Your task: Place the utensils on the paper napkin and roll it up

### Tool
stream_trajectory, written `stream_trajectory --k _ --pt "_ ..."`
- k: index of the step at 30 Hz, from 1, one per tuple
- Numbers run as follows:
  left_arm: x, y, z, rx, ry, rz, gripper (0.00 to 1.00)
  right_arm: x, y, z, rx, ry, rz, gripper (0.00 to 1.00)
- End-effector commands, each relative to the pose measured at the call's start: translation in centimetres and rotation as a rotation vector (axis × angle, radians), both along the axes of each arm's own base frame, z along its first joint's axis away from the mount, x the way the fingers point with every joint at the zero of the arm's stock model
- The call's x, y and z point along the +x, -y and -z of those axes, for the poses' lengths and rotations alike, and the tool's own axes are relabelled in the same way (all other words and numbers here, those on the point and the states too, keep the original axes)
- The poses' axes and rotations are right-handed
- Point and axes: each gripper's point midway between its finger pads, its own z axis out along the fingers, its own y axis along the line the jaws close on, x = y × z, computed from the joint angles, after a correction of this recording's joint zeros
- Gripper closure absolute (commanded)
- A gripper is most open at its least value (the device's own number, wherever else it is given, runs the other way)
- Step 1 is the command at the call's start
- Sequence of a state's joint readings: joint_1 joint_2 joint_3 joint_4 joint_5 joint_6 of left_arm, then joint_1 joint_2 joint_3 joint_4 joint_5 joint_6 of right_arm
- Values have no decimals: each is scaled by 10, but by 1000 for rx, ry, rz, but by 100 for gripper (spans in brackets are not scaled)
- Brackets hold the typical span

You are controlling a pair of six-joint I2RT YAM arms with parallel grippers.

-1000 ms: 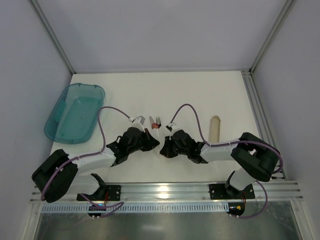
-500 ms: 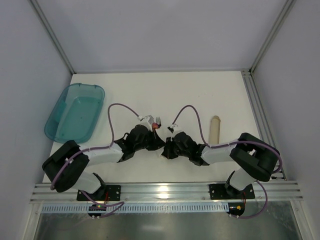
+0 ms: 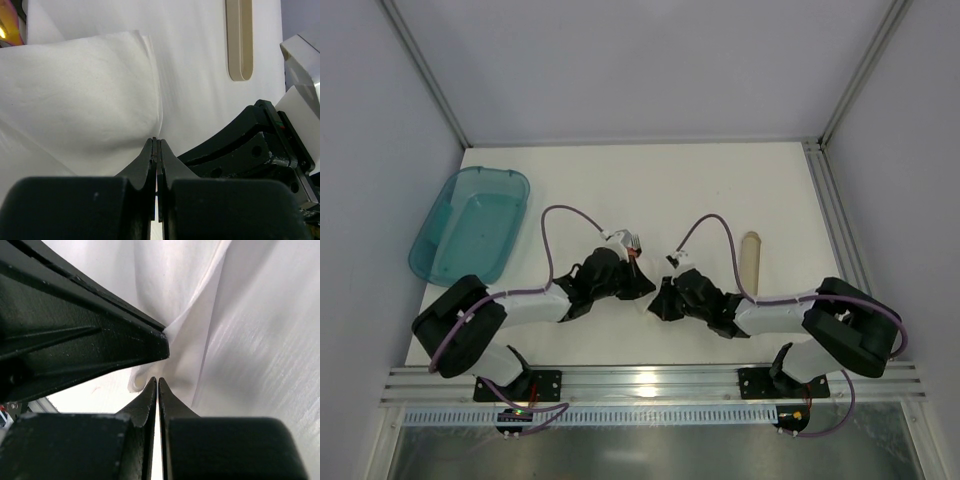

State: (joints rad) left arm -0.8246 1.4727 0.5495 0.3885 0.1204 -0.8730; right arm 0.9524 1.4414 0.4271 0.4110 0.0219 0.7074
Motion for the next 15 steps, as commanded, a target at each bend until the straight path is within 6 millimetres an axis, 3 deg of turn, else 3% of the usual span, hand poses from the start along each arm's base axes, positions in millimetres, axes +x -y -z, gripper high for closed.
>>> stream_trajectory --k 1,8,15 --pt "8 16 -24 -65 73 34 100 0 6 -4 7 10 43 96" --pt "7 22 -22 -65 65 46 100 -9 -1 -6 43 30 2 96" --pt "2 36 -17 -65 49 98 100 -13 1 15 2 0 6 96"
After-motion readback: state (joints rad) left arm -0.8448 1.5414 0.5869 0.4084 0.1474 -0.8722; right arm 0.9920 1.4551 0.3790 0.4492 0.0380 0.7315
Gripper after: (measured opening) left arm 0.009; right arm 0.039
